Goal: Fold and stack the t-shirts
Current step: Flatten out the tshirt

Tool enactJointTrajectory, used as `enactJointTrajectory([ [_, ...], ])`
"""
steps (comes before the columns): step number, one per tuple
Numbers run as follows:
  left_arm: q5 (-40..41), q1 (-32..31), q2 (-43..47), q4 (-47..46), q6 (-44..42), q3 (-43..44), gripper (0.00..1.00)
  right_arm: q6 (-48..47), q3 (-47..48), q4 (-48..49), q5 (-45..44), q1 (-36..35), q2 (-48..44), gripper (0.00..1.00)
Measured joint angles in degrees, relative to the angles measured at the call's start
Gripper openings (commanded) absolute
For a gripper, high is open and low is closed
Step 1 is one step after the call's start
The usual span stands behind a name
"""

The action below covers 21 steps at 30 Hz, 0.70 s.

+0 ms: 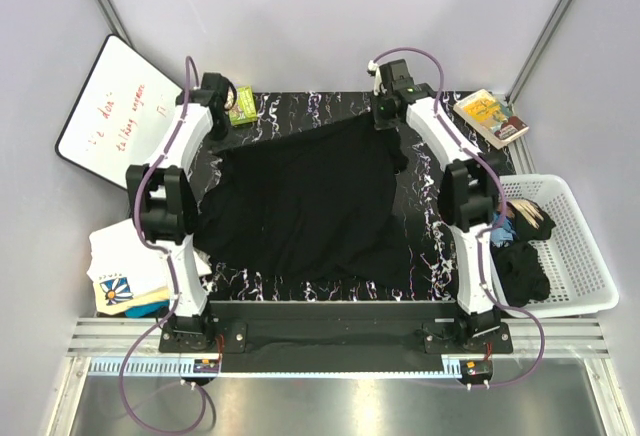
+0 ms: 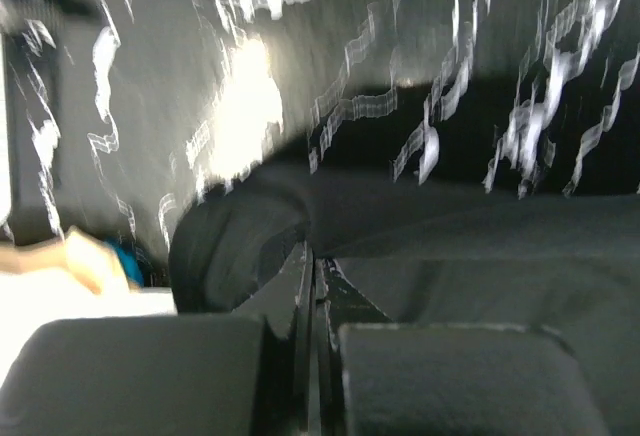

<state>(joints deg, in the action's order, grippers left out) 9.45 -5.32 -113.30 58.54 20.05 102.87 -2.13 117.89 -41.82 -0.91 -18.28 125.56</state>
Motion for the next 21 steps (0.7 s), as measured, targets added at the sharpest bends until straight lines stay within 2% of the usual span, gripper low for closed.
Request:
enactJointTrajectory([
  [1, 0.07, 0.61, -1.73, 0.39, 0.31, 2.36, 0.0, 0.79, 3.26, 0.04, 1.22, 0.04, 2.86, 0.13],
  [2, 0.11, 1.31, -3.76, 0.85, 0.66, 5.57, 0.05, 1.84, 6.99, 0.07, 2.73, 0.07, 5.86, 0.13],
  [3, 0.2, 1.95, -5.49, 1.07, 0.98, 8.81, 0.43, 2.84, 9.94, -0.04, 4.33, 0.09, 8.24, 0.14],
  [5, 0.17, 2.82, -7.98, 1.33, 0.9, 13.77, 0.74, 4.44, 13.88, 0.2, 6.64, 0.15, 11.23, 0.14],
  [7, -0.02, 3.58, -9.57, 1.33, 1.01, 17.51, 0.98, 5.75, 15.69, 0.26, 8.59, 0.24, 12.66, 0.14],
  [10, -0.09, 3.96, -9.6, 1.27, 1.14, 18.16, 0.99, 7.08, 15.93, 0.2, 10.71, 0.52, 13.07, 0.15],
  [13, -0.74, 3.61, -7.02, -0.42, 1.31, 12.57, 0.96, 7.85, 15.93, 0.2, 12.2, 0.87, 13.14, 0.15],
  [17, -3.23, 3.28, -0.72, -2.67, 2.23, 0.68, 0.72, 8.5, 15.93, 0.22, 13.57, 1.2, 13.16, 0.15],
  [19, -5.22, 3.17, 2.58, -4.59, 3.19, -5.18, 0.66, 8.72, 15.93, 0.22, 14.1, 1.22, 13.18, 0.15],
  [21, -7.04, 3.13, 4.96, -6.82, 4.35, -9.94, 0.56, 9.03, 15.93, 0.22, 14.27, 1.25, 13.2, 0.15],
])
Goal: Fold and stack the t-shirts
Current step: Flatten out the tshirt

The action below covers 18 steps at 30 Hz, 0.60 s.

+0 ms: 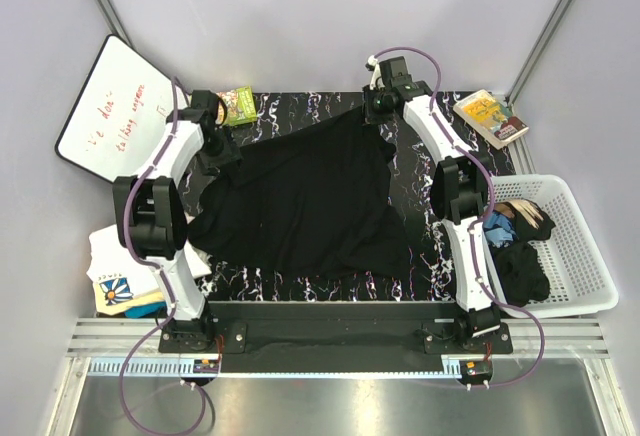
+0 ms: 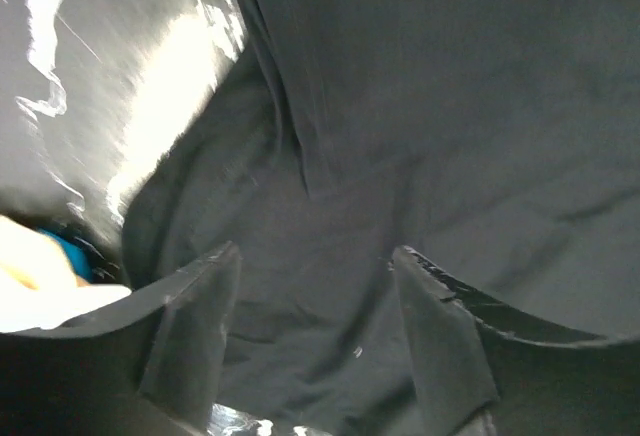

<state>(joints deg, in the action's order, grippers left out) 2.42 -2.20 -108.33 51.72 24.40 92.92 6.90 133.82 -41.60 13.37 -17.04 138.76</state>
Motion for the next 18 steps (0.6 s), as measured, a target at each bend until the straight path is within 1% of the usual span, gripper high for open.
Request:
enactJointTrajectory([
  [1, -0.87, 0.0, 0.61, -0.76, 0.81, -1.84, 0.55, 0.13, 0.0, 0.0, 0.17, 0.02, 0.02, 0.15],
  [4, -3.54, 0.02, 0.74, -4.04, 2.49, -6.19, 0.55, 0.48, -0.02, 0.0, 0.83, 0.02, 0.09, 0.15],
  [7, -5.79, 0.0, -0.39, -6.23, 3.87, -8.35, 0.59, 0.52, -0.44, 0.15, 1.16, 0.02, 0.09, 0.16],
  [9, -6.71, 0.0, -1.55, -7.63, 4.57, -8.37, 0.61, 0.52, -0.94, 0.2, 1.2, 0.02, 0.09, 0.16],
  [15, -7.89, 0.02, -5.51, -11.63, 5.66, -8.17, 0.61, 0.5, -2.58, 0.22, 1.31, 0.04, 0.09, 0.16],
  [18, -7.87, 0.0, -8.35, -11.76, 5.46, -6.08, 0.61, 0.48, -3.54, 0.24, 1.31, 0.07, 0.09, 0.16],
])
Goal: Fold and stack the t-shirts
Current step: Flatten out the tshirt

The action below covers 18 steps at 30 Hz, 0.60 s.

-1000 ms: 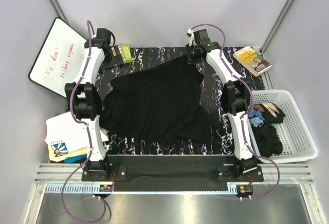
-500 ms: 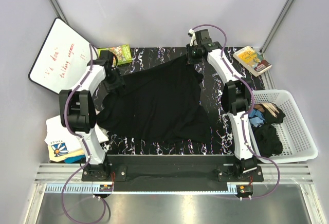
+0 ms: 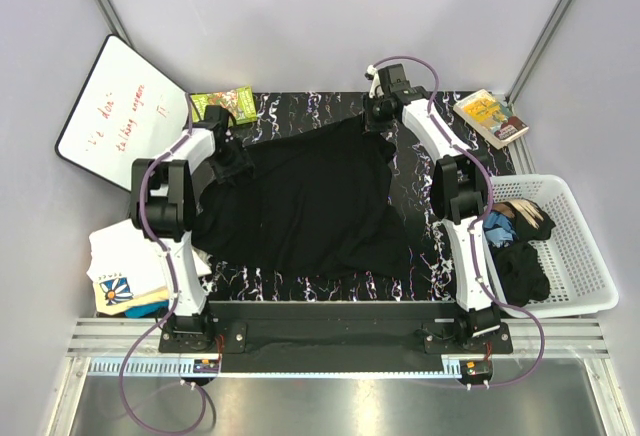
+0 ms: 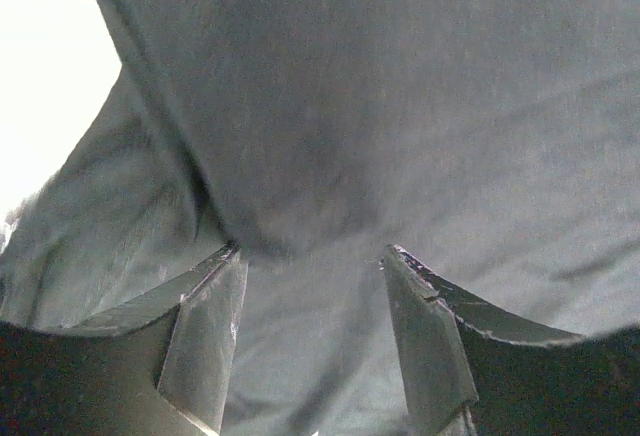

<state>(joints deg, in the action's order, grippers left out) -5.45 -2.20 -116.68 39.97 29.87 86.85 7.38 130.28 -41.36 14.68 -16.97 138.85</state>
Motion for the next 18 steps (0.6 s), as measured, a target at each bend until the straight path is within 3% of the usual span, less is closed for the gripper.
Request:
enactJointTrajectory([
  [2, 0.07, 0.02, -1.6, 0.0, -0.2, 1.4, 0.6, 0.0, -0.63, 0.0, 0.0, 0.0, 0.0, 0.16],
  [4, 0.52, 0.0, -2.21, 0.07, -0.35, 1.84, 0.53, 0.0, -1.01, -0.04, 0.0, 0.0, 0.0, 0.16],
  [5, 0.76, 0.02, -2.23, 0.2, -0.37, 1.84, 0.32, 0.0, -1.03, -0.07, 0.0, 0.0, 0.0, 0.16],
  [6, 0.98, 0.0, -2.23, 0.35, -0.48, 1.86, 0.19, 0.0, -1.03, -0.04, 0.0, 0.0, 0.0, 0.16],
  [7, 1.27, 0.0, -2.23, 0.5, -0.48, 1.97, 0.06, 0.0, -1.03, 0.0, 0.0, 0.0, 0.0, 0.16],
  [8, 1.53, 0.02, -2.32, 0.5, -0.68, 2.05, 0.0, 0.0, -1.03, 0.02, 0.0, 0.0, 0.0, 0.16],
  [18, 4.13, -0.02, -1.73, 1.33, -1.55, 3.56, 0.0, -0.04, -2.78, 0.17, -0.2, 0.0, -0.07, 0.15],
])
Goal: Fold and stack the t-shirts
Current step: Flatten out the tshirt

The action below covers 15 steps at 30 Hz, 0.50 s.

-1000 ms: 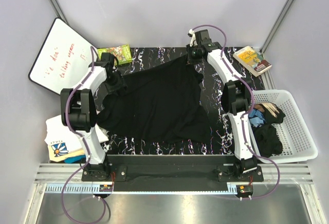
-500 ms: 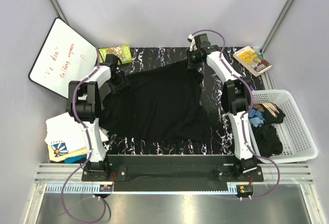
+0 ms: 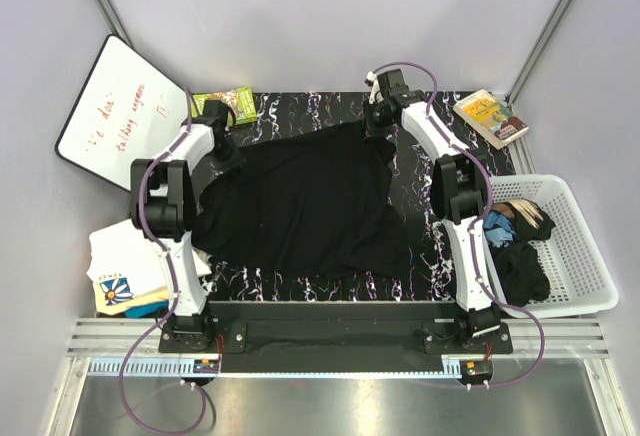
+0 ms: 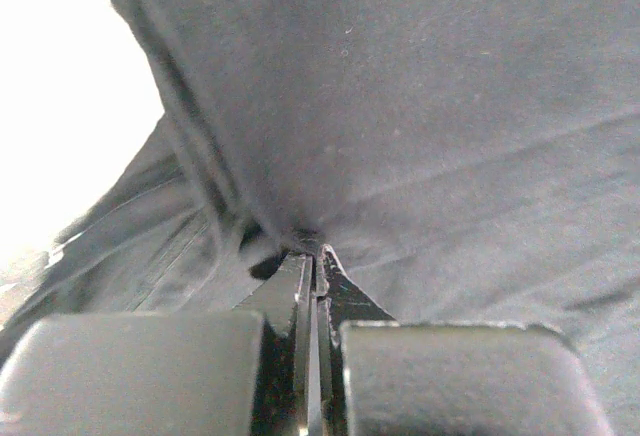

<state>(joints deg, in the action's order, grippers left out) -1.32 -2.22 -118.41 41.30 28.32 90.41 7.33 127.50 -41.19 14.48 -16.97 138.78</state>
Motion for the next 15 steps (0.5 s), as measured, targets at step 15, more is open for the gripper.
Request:
enactJointTrajectory([
  [15, 9.29, 0.02, 25.49, 2.32, -1.31, 13.16, 0.0, -3.56, -4.59, -0.61, -9.66, 0.0, -24.72, 0.0],
])
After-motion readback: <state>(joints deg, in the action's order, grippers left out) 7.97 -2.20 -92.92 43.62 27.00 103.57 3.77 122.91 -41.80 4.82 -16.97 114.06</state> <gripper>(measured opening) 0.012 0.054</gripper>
